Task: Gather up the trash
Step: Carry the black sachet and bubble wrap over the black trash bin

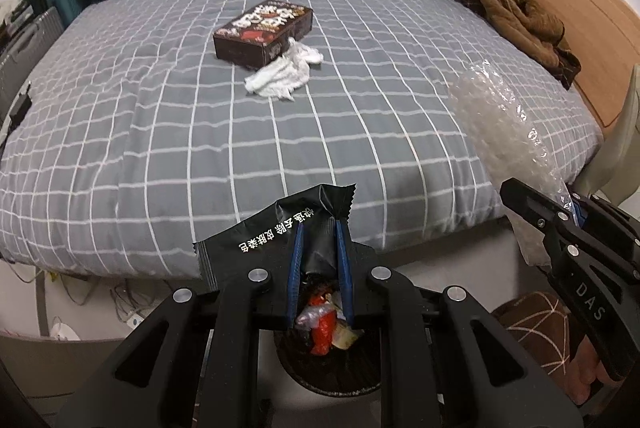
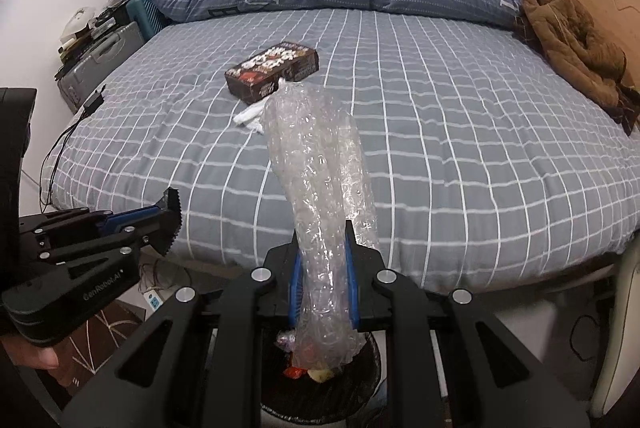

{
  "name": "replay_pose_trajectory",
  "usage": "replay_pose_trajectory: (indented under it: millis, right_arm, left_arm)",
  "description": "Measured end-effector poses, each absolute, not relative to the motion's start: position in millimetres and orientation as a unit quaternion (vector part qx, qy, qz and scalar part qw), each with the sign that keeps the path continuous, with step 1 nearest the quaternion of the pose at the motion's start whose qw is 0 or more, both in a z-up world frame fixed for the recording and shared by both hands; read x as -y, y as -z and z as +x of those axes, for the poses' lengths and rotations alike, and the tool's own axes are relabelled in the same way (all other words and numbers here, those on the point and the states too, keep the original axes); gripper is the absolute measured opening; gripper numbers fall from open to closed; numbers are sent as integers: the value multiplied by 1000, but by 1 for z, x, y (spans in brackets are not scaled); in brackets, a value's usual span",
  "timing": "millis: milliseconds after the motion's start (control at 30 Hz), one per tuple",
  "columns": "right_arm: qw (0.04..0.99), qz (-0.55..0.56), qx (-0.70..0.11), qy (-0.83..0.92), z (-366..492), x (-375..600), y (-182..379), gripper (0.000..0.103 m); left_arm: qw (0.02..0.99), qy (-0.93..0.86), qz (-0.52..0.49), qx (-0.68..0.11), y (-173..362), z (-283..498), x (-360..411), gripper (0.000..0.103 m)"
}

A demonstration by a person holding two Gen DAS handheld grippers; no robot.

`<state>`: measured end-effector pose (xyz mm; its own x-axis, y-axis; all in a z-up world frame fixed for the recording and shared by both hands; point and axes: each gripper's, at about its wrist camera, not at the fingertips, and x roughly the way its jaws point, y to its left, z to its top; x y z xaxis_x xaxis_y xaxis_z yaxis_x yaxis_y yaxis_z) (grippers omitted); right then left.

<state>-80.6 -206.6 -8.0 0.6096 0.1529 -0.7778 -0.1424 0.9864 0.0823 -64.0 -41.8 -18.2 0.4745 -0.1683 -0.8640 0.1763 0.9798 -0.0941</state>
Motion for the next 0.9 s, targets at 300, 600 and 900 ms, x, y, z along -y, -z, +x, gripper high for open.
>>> replay_pose_trajectory:
  millis: [300, 600, 900]
  right_arm:
    - [886, 10, -457, -79, -107, 210, 32, 17]
    - [871, 21, -483, -86, -131, 208, 63, 17]
    - [851, 32, -515, -96, -145, 202, 99, 17]
  left_arm:
    - [853, 101, 1, -511, 37, -90, 43, 16]
    - [849, 100, -11, -519, 57, -108, 41, 16]
    - [844, 94, -12, -528, 76, -119, 39, 16]
